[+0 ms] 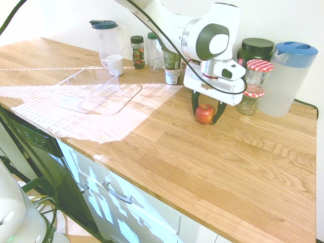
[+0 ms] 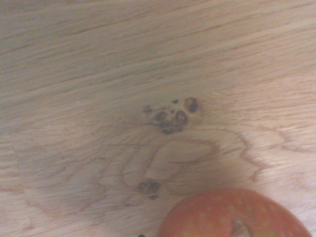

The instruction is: Put the apple into the container

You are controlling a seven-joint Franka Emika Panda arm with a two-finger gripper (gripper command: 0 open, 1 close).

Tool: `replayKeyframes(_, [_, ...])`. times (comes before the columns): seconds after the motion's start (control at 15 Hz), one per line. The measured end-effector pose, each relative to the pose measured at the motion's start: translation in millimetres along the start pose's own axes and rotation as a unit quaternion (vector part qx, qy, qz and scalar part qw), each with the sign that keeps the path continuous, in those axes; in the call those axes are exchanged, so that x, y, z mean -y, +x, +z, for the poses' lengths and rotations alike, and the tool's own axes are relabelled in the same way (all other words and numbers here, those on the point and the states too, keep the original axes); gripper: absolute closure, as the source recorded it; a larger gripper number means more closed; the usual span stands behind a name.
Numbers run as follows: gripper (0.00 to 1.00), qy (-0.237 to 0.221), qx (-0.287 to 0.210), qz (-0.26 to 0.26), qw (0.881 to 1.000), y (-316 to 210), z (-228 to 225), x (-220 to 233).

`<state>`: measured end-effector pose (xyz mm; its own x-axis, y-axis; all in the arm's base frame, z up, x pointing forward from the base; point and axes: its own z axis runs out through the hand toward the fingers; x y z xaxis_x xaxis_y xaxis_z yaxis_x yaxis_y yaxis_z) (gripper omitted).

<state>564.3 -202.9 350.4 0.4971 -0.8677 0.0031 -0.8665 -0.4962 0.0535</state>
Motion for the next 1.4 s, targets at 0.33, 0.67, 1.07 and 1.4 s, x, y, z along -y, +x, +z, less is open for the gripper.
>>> replayKeyframes(0.33, [1.0, 0.005, 0.002, -0.005, 1.0, -0.1, -1.2, 0.3])
replayKeyframes(0.67, [1.0, 0.051, -0.009, -0.106, 0.993, -77.7, -101.0, 31.7])
replayKeyframes(1.07, [1.0, 0.063, -0.01, -0.258, 0.964, -322.4, -127.6, 78.5])
replayKeyframes(1.4, [1.0, 0.068, -0.012, -0.308, 0.949, -406.3, -99.3, 93.0])
